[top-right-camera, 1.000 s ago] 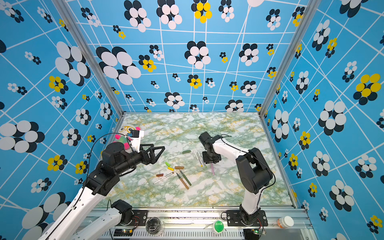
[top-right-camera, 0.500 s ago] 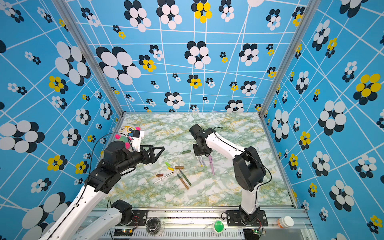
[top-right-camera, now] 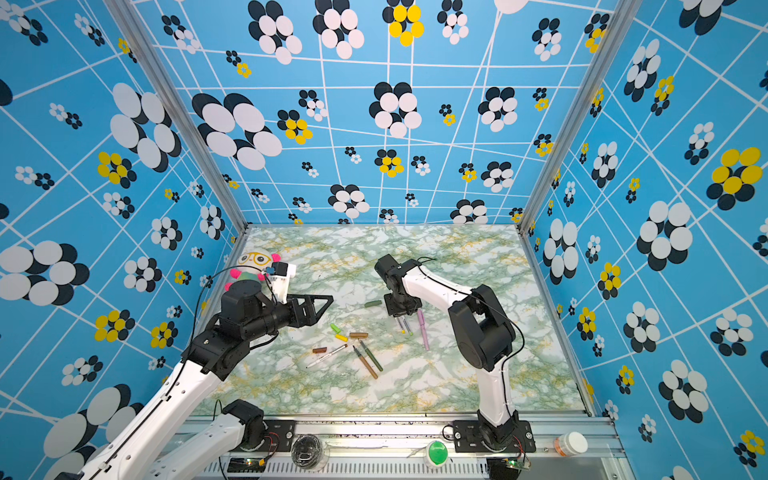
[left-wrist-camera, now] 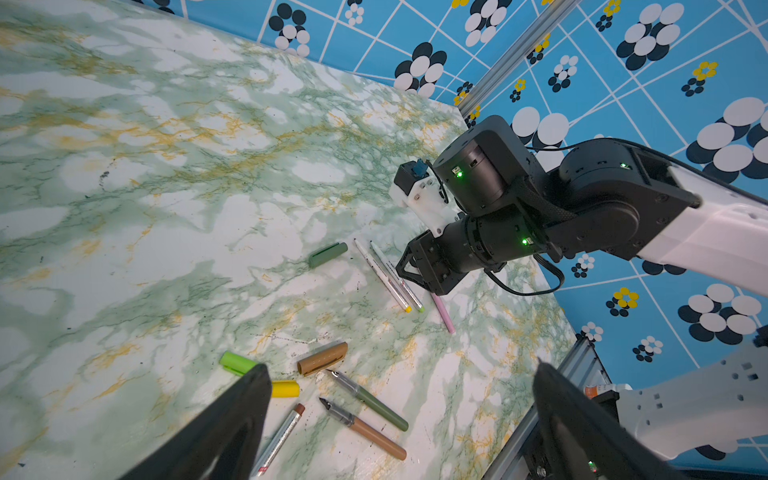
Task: Insert the pens into the pen caps
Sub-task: 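Move the open right gripper over the white markers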
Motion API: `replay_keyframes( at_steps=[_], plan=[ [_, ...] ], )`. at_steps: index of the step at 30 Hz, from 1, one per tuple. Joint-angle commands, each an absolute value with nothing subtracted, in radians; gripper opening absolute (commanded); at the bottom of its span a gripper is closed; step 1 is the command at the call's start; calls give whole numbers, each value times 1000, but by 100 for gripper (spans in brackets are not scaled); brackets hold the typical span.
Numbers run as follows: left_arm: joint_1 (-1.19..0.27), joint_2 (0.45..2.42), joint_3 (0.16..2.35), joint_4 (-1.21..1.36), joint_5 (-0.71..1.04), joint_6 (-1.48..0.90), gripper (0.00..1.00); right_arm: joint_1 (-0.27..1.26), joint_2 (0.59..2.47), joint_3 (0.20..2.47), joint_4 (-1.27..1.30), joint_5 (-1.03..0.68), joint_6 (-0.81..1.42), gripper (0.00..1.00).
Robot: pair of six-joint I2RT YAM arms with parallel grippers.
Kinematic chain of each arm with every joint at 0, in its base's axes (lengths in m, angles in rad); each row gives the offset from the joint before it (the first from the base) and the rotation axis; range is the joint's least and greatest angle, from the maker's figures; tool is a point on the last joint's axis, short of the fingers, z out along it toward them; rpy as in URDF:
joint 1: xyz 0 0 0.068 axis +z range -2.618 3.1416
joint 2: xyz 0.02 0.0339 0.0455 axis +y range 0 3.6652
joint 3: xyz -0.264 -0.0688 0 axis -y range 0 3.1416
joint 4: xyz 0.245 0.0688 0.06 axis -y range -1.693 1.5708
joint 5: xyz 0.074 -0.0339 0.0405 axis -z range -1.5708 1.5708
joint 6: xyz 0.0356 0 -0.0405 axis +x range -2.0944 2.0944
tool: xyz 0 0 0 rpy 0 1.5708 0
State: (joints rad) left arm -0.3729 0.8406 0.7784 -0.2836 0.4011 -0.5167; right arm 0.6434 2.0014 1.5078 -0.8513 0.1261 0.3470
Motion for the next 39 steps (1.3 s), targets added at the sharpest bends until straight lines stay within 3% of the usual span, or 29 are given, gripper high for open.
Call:
replay_keyframes(
  at_steps=[1,10,26,34,39],
  plan=[
    [-364,848,779,-250,424,-532,99,648,2037,1484,-838,144,338,32],
    [-364,856,792,-251,438,-563,99,647,2069,1466,-799,115,339,30],
    [-365,773,839,-401,447,-675,98,622,2080,1375,-693,90,367,10],
    [-365,726,831,-392,567,-617,96,618,1901,1388,-685,96,407,7],
    [-367,726,821,-392,630,-560,96,620,1726,1333,-564,-51,542,6]
  ],
)
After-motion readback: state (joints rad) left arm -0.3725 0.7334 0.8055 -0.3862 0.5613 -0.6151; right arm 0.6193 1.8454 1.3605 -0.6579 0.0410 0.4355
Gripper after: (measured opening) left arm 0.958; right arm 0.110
